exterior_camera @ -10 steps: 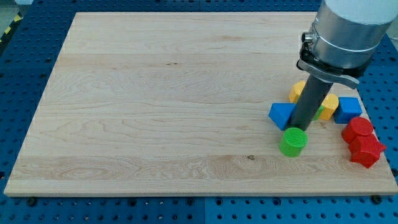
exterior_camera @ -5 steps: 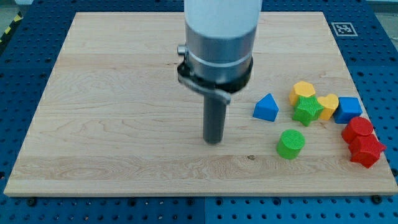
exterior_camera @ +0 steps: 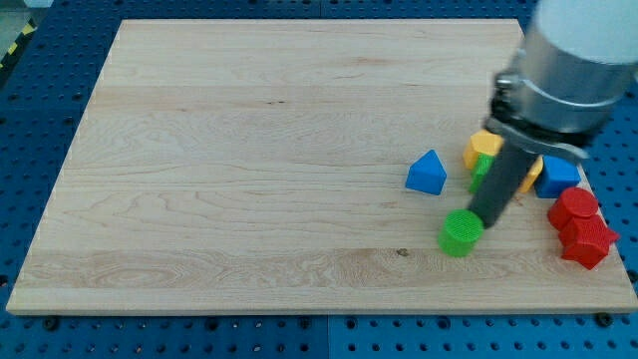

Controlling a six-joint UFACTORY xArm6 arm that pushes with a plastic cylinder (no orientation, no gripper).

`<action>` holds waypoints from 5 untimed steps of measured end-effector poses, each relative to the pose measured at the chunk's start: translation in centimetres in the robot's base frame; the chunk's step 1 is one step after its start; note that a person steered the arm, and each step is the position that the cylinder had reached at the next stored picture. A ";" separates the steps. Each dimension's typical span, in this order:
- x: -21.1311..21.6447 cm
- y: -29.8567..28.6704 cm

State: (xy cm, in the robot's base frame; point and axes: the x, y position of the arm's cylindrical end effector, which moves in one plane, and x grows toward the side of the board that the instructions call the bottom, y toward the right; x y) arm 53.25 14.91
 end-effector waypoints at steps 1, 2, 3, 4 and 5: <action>1.3 -0.2; 1.5 2.8; 3.2 4.6; 6.4 4.3; 5.9 -0.1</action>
